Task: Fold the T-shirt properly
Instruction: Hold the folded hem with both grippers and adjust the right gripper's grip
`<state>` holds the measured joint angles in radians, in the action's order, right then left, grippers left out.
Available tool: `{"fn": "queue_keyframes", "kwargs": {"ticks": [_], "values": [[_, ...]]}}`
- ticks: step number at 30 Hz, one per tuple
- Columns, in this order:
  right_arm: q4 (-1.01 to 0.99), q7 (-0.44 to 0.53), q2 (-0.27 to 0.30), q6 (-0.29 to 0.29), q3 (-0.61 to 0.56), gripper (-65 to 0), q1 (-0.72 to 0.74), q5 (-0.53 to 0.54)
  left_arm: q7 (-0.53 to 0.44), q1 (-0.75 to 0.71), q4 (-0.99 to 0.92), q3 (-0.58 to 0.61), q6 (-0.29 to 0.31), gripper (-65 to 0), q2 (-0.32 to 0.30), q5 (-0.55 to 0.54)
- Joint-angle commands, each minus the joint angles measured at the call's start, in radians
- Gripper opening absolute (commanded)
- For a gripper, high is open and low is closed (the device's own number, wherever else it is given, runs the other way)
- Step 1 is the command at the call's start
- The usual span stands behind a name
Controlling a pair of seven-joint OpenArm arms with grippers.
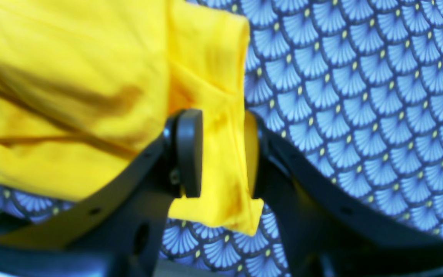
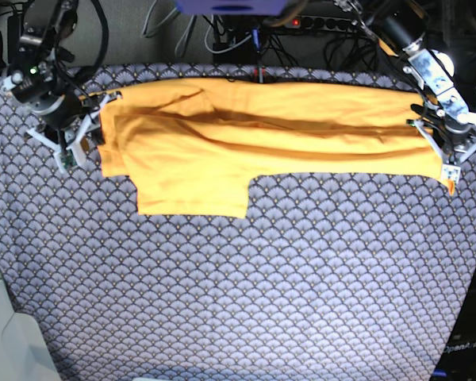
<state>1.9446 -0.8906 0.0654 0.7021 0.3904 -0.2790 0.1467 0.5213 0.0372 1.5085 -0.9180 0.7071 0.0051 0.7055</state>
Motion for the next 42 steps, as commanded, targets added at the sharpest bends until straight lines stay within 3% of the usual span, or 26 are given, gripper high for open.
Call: {"fn": "queue_keyframes", "kwargs": {"ticks": [1, 7, 13, 20, 42], "values": [[0.029, 0.006, -0.003, -0.004, 0.002, -44.9, 0.017, 0.014, -0.01, 0.013, 0.022, 0.001, -0.009, -65.0, -0.014, -0.005], [0.031, -0.091, -0.016, -0.004, 0.002, -44.0, 0.076, 0.014, -0.01, 0.016, 0.022, 0.001, -0.009, -65.0, -0.012, -0.005], [0.031, -0.187, -0.049, -0.004, 0.006, -33.4, 0.131, 0.014, -0.01, 0.017, 0.022, 0.001, -0.009, -65.0, -0.014, -0.005], [0.029, -0.189, -0.108, -0.004, 0.005, -31.4, 0.133, 0.014, -0.01, 0.017, 0.022, 0.001, -0.009, -65.0, -0.014, -0.005], [-0.012, -0.186, -0.161, -0.004, 0.0, -31.5, 0.134, 0.014, -0.01, 0.019, 0.022, 0.001, -0.009, -65.0, -0.012, -0.005]]}}
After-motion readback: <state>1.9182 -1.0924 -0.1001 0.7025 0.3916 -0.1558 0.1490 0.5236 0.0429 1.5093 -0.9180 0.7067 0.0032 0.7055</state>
